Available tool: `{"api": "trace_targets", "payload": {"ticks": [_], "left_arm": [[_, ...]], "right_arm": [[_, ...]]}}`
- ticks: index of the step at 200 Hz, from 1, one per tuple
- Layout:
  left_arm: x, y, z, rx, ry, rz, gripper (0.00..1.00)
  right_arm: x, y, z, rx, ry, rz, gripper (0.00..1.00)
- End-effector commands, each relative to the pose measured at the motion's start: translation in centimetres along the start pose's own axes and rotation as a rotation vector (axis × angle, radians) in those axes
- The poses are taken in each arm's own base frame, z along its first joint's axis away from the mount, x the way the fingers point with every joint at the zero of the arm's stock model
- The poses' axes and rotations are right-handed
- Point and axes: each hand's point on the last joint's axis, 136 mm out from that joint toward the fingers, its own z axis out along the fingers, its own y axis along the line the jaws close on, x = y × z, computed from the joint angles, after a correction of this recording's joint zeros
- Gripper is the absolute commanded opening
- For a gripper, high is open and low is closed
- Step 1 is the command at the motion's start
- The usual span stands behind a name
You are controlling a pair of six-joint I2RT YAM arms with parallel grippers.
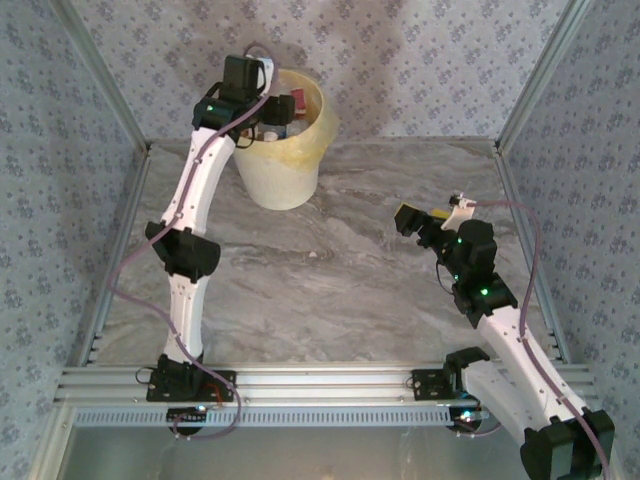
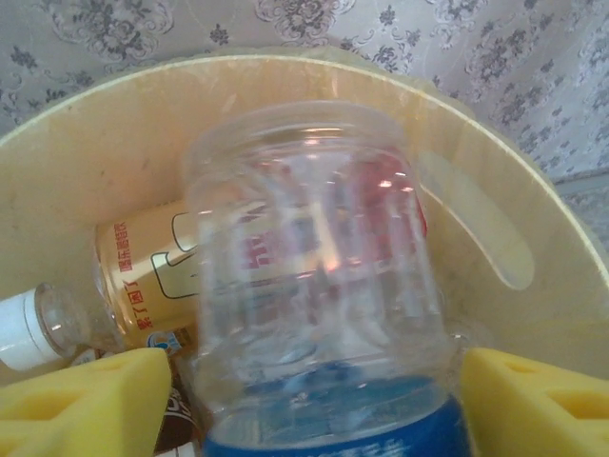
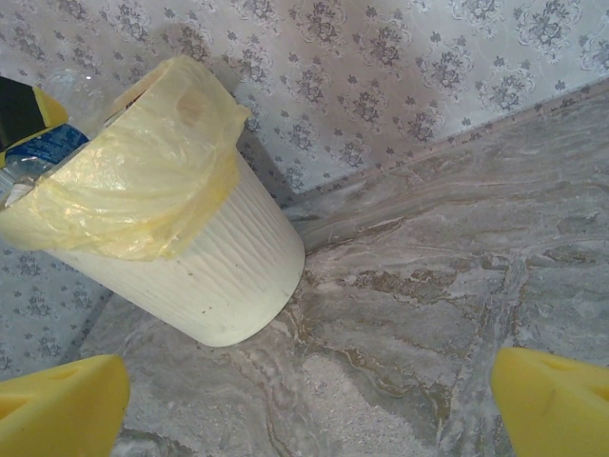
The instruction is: Put the plastic bottles in the bin
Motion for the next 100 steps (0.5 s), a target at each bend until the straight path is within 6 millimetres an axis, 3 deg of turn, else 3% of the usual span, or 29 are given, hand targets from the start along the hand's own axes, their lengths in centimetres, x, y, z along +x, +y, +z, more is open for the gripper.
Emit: {"api": "trace_targets", "payload": {"ticks": [1, 22, 50, 70, 100], "left_arm": [[0.6, -1.3, 0.7, 0.076, 0.020, 0.039, 0.67], [1.2, -2.6, 1.3, 0.132, 0.033, 0.063, 0.58], [1.6, -4.4, 1.5, 0.220, 0.045, 0.051, 0.58], [1.5, -5.4, 1.2, 0.277, 0.042, 0.063, 0.61], [1.6, -4.6, 1.3, 0.252, 0.044, 0.087, 0.70]], "right_arm": [[-0.3, -0.3, 0.1, 0.018, -0.006, -0.014, 1.00], [-0.3, -0.3, 0.1, 0.020, -0.006, -0.013, 1.00], [-0.4, -0.3, 0.2, 0.023, -0.005, -0.013, 1.00], [-0.4, -0.3, 0.4, 0.021, -0.003, -0.014, 1.00], [-0.3, -0.3, 0.4, 0.020, 0.002, -0.013, 1.00]]}}
